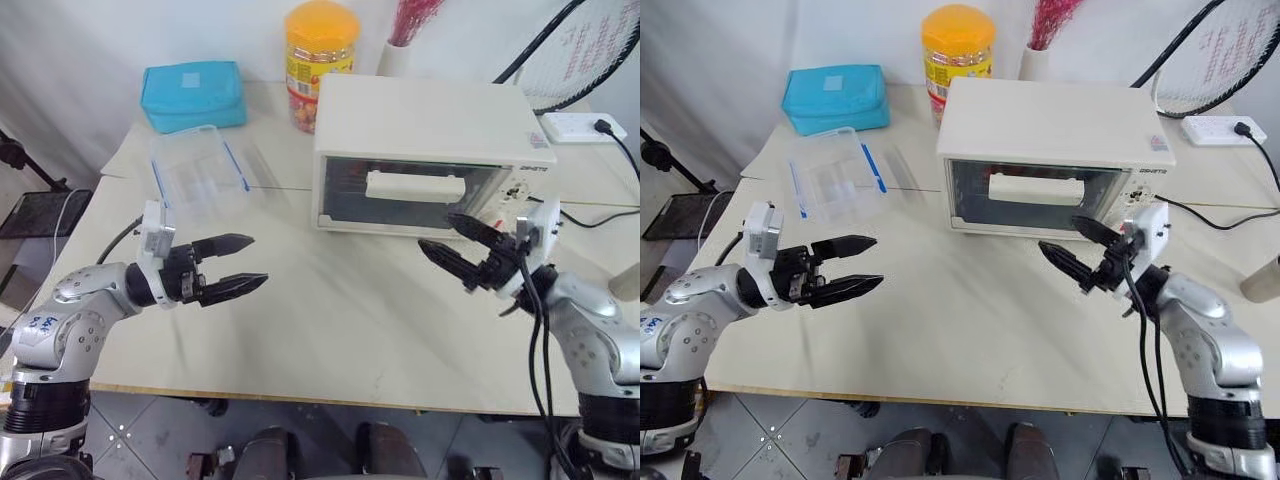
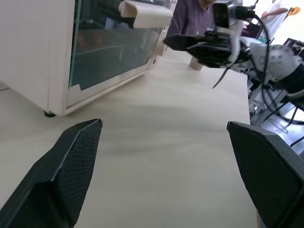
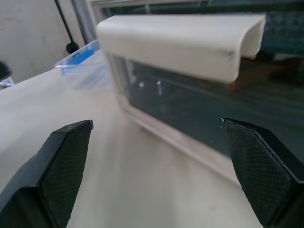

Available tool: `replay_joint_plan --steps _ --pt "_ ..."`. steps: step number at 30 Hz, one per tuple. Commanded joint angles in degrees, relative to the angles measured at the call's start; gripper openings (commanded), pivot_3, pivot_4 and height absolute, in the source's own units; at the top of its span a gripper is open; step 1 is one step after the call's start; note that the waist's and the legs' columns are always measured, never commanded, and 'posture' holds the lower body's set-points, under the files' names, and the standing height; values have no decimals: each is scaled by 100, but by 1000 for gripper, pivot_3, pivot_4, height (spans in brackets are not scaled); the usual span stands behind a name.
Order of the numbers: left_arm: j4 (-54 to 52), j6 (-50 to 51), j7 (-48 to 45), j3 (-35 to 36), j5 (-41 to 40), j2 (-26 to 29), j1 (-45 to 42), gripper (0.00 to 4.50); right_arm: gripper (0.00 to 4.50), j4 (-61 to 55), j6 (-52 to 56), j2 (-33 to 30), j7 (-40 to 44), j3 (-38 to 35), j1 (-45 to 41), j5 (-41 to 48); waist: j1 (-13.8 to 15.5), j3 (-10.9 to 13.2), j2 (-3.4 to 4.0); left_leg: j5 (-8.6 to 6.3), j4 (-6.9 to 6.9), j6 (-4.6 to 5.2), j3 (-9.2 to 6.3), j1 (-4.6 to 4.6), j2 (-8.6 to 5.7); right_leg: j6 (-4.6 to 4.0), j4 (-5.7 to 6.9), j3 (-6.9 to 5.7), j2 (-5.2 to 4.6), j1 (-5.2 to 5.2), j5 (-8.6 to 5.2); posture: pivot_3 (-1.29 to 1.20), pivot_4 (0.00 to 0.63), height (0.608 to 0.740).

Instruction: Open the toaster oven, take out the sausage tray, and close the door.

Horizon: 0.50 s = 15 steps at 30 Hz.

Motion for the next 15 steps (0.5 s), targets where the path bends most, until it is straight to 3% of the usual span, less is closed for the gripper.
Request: replay_joint_plan --steps 1,6,14,15 --pt "-314 -39 117 63 -63 -72 28 4463 4500 339 -387 56 25 -13 -415 -317 -2 0 0 0 0 0 0 0 0 0 0 0 0 -1 0 0 150 740" --pt "-433 -47 223 90 -45 -144 190 4463 4500 241 -571 77 486 -64 -652 -219 -1 0 0 0 0 0 0 0 2 0 1 0 3 -1 0 0 150 740" --pt "-191 -97 432 25 39 -315 28 4463 4500 -327 -1263 -596 1639 204 211 -827 11 1 0 0 0 1 -2 -3 1 0 -2 -2 3 0 0 0 150 740" --pt "-124 -110 459 10 39 -371 -57 4288 4500 -319 -1402 -655 1725 222 306 -933 14 1 0 0 1 1 0 -3 2 0 -3 -2 4 0 0 0 150 740"
